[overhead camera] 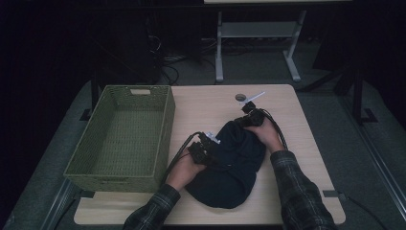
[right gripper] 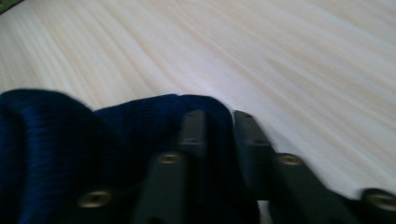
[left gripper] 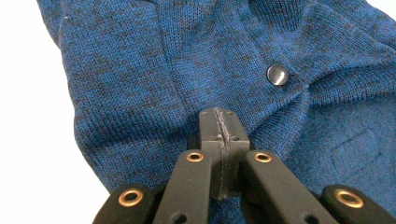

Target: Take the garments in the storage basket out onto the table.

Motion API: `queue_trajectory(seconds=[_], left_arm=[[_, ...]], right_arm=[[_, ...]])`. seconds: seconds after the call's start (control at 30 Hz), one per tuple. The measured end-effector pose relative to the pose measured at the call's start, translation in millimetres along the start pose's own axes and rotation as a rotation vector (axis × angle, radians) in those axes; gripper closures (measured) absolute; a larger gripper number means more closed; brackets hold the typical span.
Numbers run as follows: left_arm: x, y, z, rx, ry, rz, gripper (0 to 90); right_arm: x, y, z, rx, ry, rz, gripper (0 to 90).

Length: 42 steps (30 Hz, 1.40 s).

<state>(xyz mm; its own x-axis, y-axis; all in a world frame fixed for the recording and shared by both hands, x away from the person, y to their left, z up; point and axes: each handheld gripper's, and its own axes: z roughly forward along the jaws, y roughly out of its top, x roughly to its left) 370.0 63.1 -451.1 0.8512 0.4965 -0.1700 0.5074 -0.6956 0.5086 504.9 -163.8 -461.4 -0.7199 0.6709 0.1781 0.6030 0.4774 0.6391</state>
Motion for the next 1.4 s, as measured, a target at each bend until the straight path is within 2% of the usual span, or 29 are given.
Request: queue_trajectory(seconds=[0.13,0.2,0.37,0.53,0.7,0.73,0.8,0.83,0.9,0.97,1.1,1.23,1.3,1.37,1.4], left_arm=[[-1.1,0.2,0.0,0.002,0.004,-0.001,90.0],[-2.6,0.6,0.2,0.006,0.014,0.007,90.0],[-4.8,2.1,0.0,0.022,0.032,0.024,90.0],[-5.3,2.8,0.8,0.014,0.040,0.030,90.0],[-5.7,2.9,1.3,0.010,0.038,0.035,90.0],[-5.5,3.0,1.3,0.010,0.036,0.038,90.0],[-4.5,3.2,1.3,0.003,0.032,0.040,89.9],[-3.9,3.4,0.8,0.001,0.026,0.038,89.1],[-2.6,4.1,-0.5,-0.020,0.018,0.032,83.9],[-1.9,5.2,-3.5,-0.027,0.026,0.032,80.1],[0.9,7.0,-9.7,-0.033,0.039,0.043,79.7],[3.8,8.4,-16.8,-0.060,0.045,0.032,80.1],[5.5,9.3,-20.1,-0.064,0.045,0.035,82.0],[7.3,10.1,-22.9,-0.065,0.046,0.038,90.0],[7.7,10.5,-22.8,-0.062,0.048,0.030,90.0]], right_arm=[[3.6,1.9,-1.6,0.015,-0.026,-0.025,84.9],[2.8,2.8,-5.6,0.008,-0.075,-0.035,85.4],[-6.6,3.2,-18.1,-0.029,-0.149,-0.013,86.1],[-11.8,-0.5,-9.8,-0.007,-0.188,-0.003,86.4],[-8.4,0.9,-5.5,-0.012,-0.185,0.005,83.6],[-7.4,1.3,-8.4,-0.021,-0.178,0.004,81.0],[-6.1,2.2,-15.4,-0.044,-0.166,0.013,68.0],[-5.6,2.9,-21.4,-0.055,-0.170,0.028,64.4],[-5.2,2.5,-31.9,-0.077,-0.157,0.048,62.8],[-3.8,1.8,-47.9,-0.100,-0.132,0.072,66.6],[4.0,-1.6,-71.0,-0.130,-0.132,0.077,77.9],[12.5,-16.3,-90.9,-0.122,-0.133,0.053,89.4],[16.6,-25.7,-98.6,-0.123,-0.124,0.055,89.6],[19.9,-35.6,-105.1,-0.118,-0.124,0.043,89.6],[22.5,-40.8,-108.3,-0.122,-0.123,0.048,89.6]])
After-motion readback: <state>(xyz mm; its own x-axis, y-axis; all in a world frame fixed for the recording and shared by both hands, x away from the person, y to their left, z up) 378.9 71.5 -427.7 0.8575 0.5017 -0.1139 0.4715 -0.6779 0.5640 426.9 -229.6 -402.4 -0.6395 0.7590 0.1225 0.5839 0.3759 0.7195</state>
